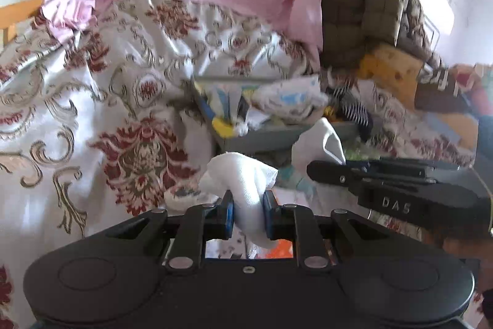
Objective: Organize soft objects
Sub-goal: 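Carry both white wipes with both tools over the gray tray and lower them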
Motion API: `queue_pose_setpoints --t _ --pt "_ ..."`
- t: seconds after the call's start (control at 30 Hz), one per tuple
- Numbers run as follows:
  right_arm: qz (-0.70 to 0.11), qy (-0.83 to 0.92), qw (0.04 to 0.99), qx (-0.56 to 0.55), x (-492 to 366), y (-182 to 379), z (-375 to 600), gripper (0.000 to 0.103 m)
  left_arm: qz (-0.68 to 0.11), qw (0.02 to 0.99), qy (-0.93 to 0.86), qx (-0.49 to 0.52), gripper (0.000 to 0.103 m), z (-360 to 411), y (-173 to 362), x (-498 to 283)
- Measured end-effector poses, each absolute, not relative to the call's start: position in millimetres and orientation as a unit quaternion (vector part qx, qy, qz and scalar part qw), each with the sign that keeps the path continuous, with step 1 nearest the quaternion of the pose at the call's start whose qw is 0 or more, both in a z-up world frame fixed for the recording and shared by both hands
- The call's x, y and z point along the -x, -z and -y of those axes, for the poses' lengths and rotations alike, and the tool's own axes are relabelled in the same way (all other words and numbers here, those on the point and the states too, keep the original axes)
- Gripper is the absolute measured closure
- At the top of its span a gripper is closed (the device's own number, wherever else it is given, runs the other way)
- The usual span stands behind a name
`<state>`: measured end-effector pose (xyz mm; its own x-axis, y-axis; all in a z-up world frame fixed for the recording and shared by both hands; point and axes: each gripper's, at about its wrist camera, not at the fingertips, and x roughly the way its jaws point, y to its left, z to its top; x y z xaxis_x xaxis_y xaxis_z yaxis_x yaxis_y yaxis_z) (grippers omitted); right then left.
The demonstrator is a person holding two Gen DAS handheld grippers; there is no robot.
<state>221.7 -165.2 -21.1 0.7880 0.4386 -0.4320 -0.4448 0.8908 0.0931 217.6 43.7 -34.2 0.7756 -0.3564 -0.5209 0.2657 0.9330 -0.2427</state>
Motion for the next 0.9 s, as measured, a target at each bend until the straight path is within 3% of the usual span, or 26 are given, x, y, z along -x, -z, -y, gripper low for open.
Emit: queue_pose_setpoints --t 0.23,0.53,0.9 --pt "-0.182 -0.236 0.954 -0.02 -229.4 -3.1 175.8 0.092 -0.259 0.952 0.144 0.074 0.083 -31.0 -0.9 -231.5" --pt "-0.113 -0.205 0.971 -0.051 -304.0 -46.5 216.5 0.092 -0.232 0.96 0.137 0.078 0.083 6.8 -32.4 -335.5" --pt "-0.14 -0.124 0.979 -0.085 -382.4 -31.2 253.3 0.092 -0.261 0.953 0.138 0.068 0.083 50.7 -24.4 -433.5"
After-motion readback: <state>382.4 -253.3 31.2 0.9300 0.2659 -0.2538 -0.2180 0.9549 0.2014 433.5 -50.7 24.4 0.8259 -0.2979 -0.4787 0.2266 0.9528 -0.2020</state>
